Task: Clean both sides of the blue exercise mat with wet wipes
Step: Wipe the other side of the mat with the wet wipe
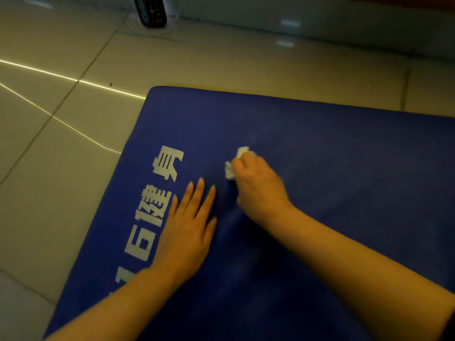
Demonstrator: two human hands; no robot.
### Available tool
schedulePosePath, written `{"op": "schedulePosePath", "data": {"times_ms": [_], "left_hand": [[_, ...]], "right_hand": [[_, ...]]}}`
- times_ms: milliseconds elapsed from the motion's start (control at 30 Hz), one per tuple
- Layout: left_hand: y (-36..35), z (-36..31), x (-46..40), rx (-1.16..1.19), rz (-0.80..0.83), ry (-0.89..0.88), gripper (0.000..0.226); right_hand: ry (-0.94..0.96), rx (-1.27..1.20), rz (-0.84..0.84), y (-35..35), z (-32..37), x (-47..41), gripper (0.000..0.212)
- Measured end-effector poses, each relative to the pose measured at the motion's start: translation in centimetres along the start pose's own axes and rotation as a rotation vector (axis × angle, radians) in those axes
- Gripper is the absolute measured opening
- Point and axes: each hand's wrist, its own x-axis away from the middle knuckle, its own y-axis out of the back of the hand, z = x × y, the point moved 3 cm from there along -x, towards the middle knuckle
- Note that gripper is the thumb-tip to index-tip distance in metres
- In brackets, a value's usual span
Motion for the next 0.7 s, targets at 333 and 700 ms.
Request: {"op": "schedulePosePath", "data": {"times_ms": [333,700], "left_hand": [[-0.3,-1.9,5.3,-0.126,0.114,0.166,0.075],[-0.6,-1.6,5.7,-0.105,0.125,0.140,0.070]], "right_hand": [[-0.081,0.016,0.073,1.3,-2.7,3.6,0.035],[0.047,0.072,0.357,3.1,-0.3,7.1,0.024]]}}
